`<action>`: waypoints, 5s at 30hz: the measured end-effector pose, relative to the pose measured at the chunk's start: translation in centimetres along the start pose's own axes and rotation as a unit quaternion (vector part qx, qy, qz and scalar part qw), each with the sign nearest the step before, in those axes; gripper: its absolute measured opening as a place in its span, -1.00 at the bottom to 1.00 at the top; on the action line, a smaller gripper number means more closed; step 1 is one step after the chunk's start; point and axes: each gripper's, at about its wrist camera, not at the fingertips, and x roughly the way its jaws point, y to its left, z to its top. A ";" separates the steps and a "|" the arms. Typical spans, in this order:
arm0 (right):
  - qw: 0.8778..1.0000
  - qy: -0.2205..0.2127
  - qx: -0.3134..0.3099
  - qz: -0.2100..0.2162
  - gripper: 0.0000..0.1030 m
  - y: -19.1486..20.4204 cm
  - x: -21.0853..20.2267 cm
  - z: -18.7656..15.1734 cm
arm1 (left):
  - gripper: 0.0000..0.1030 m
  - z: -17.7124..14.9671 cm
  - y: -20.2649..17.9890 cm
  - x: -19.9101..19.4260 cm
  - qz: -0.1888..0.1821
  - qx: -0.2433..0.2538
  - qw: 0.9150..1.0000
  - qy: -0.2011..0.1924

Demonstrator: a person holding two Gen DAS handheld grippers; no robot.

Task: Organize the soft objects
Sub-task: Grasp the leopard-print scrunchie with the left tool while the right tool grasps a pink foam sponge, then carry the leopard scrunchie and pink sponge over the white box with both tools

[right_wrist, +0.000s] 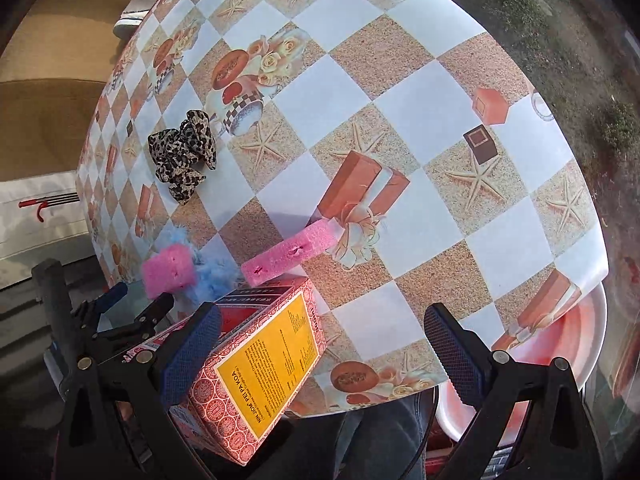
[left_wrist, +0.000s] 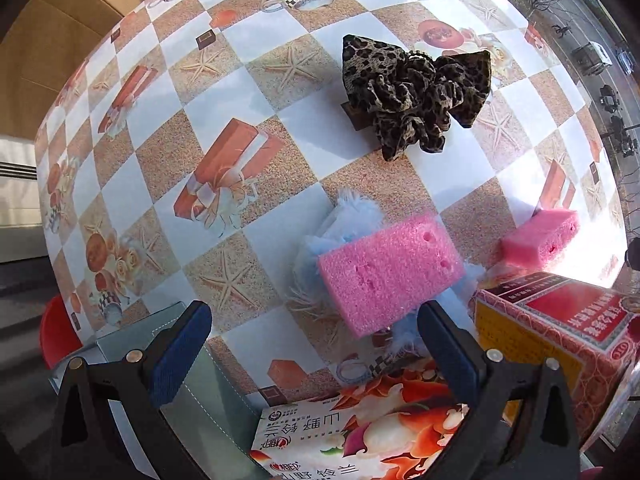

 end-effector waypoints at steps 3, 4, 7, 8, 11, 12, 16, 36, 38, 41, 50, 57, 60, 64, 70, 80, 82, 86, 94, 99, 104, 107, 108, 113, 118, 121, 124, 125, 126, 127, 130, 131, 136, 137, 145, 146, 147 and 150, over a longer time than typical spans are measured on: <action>0.999 0.036 0.008 0.013 0.97 0.1 2.6 1.5 | 1.00 2.5 1.5 -0.7 0.007 -0.034 0.999 -0.019; 0.998 0.050 0.011 0.021 0.97 0.2 3.4 2.0 | 1.00 3.4 2.2 -0.9 0.007 -0.051 0.998 -0.023; 0.996 0.084 0.014 0.040 0.97 0.6 5.3 2.9 | 1.00 4.8 4.5 -2.3 -0.001 -0.100 0.994 -0.037; 0.994 0.096 0.013 0.042 0.97 0.8 5.9 3.2 | 1.00 5.2 5.0 -2.8 -0.004 -0.109 0.993 -0.042; 0.990 0.136 -0.004 0.034 0.97 1.6 7.8 3.5 | 1.00 5.3 5.8 -3.6 0.001 -0.115 0.992 -0.044; 0.990 0.142 -0.014 0.021 0.97 1.9 8.2 3.5 | 1.00 5.2 5.8 -3.4 0.004 -0.112 0.993 -0.039; 0.989 0.121 -0.071 -0.056 0.97 2.9 8.3 3.7 | 1.00 4.6 4.9 -2.4 0.006 -0.097 0.995 -0.023; 0.989 -0.016 -0.097 -0.113 0.97 0.6 3.1 2.7 | 1.00 9.1 -3.6 -0.9 -0.011 -0.001 1.000 -0.027; 0.985 -0.021 -0.112 -0.127 0.97 1.4 3.8 2.3 | 1.00 10.2 -4.0 -0.1 -0.012 -0.004 1.000 -0.014; 0.975 -0.026 -0.142 -0.168 0.97 2.3 5.2 2.1 | 1.00 11.5 -4.8 1.1 -0.011 -0.002 1.000 -0.001; 0.964 -0.030 -0.165 -0.209 1.00 2.5 7.6 1.5 | 1.00 13.4 -6.1 4.9 -0.008 0.002 0.999 0.034; 0.964 -0.041 -0.162 -0.205 1.00 2.6 7.4 1.5 | 1.00 13.7 -4.3 6.1 -0.053 -0.028 0.997 0.048; 0.964 -0.048 -0.164 -0.203 1.00 2.2 7.4 1.2 | 1.00 13.5 -3.7 6.2 -0.053 -0.035 0.997 0.041; 0.964 -0.050 -0.165 -0.204 1.00 2.0 7.0 1.3 | 1.00 13.4 -3.1 6.2 -0.053 -0.041 0.996 0.061; 0.961 -0.054 -0.175 -0.205 0.58 2.9 6.4 1.2 | 0.45 13.5 -4.8 5.0 -0.054 -0.012 0.998 0.031; 0.971 -0.071 -0.159 -0.164 0.37 2.2 2.8 -0.1 | -0.39 11.7 -4.4 -1.4 -0.051 0.007 0.997 -0.064; 0.973 -0.074 -0.149 -0.160 0.37 1.6 2.0 -0.6 | -0.39 10.6 -3.5 -2.8 -0.050 0.001 0.996 -0.080; 0.977 -0.079 -0.127 -0.152 0.37 0.3 0.4 -2.3 | -0.39 7.8 -3.4 -5.4 -0.060 -0.014 0.993 -0.102; 0.978 -0.087 -0.116 -0.148 0.37 -0.8 -2.0 -8.2 | -0.39 -0.3 -2.6 -9.2 -0.084 -0.027 0.987 -0.133; 0.978 -0.079 -0.119 -0.153 0.37 -0.9 -2.3 -11.2 | -0.39 -5.6 -2.4 -10.6 -0.105 -0.023 0.984 -0.139; 0.979 -0.069 -0.118 -0.154 0.37 -0.4 -2.0 -14.7 | -0.39 -10.6 -2.2 -11.3 -0.115 -0.009 0.983 -0.141; 0.979 -0.065 -0.119 -0.153 0.37 0.7 -1.3 -16.5 | -0.39 -13.4 -1.7 -11.8 -0.117 -0.005 0.983 -0.144; 0.979 -0.064 -0.121 -0.152 0.37 1.1 -1.2 -17.2 | -0.39 -14.3 -1.4 -11.9 -0.120 -0.006 0.982 -0.144; 0.977 -0.066 -0.142 -0.146 0.37 3.6 -1.0 -19.7 | -0.39 -18.3 0.2 -12.4 -0.118 -0.016 0.982 -0.150; 0.970 -0.089 -0.173 -0.147 0.37 6.6 -1.5 -20.7 | -0.39 -21.2 2.5 -12.4 -0.118 -0.042 0.980 -0.153; 0.964 -0.103 -0.196 -0.146 0.37 8.6 -1.9 -21.4 | -0.39 -22.3 3.9 -12.5 -0.114 -0.059 0.979 -0.157; 0.956 -0.116 -0.225 -0.150 0.37 10.7 -2.0 -22.0 | -0.39 -23.3 5.3 -12.8 -0.109 -0.075 0.977 -0.166; 0.953 -0.119 -0.234 -0.151 0.37 11.4 -2.1 -22.2 | -0.39 -23.5 5.7 -12.9 -0.107 -0.079 0.976 -0.169; 0.950 -0.124 -0.244 -0.152 0.37 12.1 -2.1 -22.5 | -0.39 -23.7 6.1 -12.9 -0.104 -0.083 0.976 -0.172; 0.947 -0.128 -0.253 -0.151 0.37 12.9 -2.2 -22.7 | -0.39 -24.0 6.4 -13.0 -0.101 -0.086 0.976 -0.174; 0.937 -0.140 -0.283 -0.151 0.37 15.2 -2.5 -23.3 | -0.39 -24.8 7.1 -13.1 -0.096 -0.093 0.975 -0.178; 0.933 -0.144 -0.293 -0.151 0.37 15.9 -2.6 -23.5 | -0.39 -25.1 7.4 -13.2 -0.095 -0.096 0.974 -0.181; 0.915 -0.157 -0.339 -0.151 0.37 19.5 -2.7 -24.0 | -0.39 -26.3 8.5 -13.5 -0.089 -0.113 0.971 -0.191; 0.913 -0.158 -0.346 -0.150 0.37 20.1 -2.7 -24.0 | -0.39 -26.6 8.8 -13.5 -0.087 -0.117 0.970 -0.194; 0.891 -0.174 -0.400 -0.126 0.37 26.0 -3.2 -24.1 | -0.39 -28.0 10.7 -13.5 -0.081 -0.151 0.965 -0.198; 0.891 -0.174 -0.402 -0.117 0.37 26.8 -3.2 -24.1 | -0.39 -28.1 10.8 -13.5 -0.080 -0.152 0.965 -0.197; 0.892 -0.173 -0.403 -0.108 0.37 27.5 -3.3 -24.1 | -0.39 -28.2 10.9 -13.4 -0.079 -0.154 0.965 -0.196; 0.894 -0.169 -0.407 -0.081 0.37 29.4 -3.0 -24.4 | -0.39 -28.4 11.0 -13.4 -0.077 -0.156 0.965 -0.196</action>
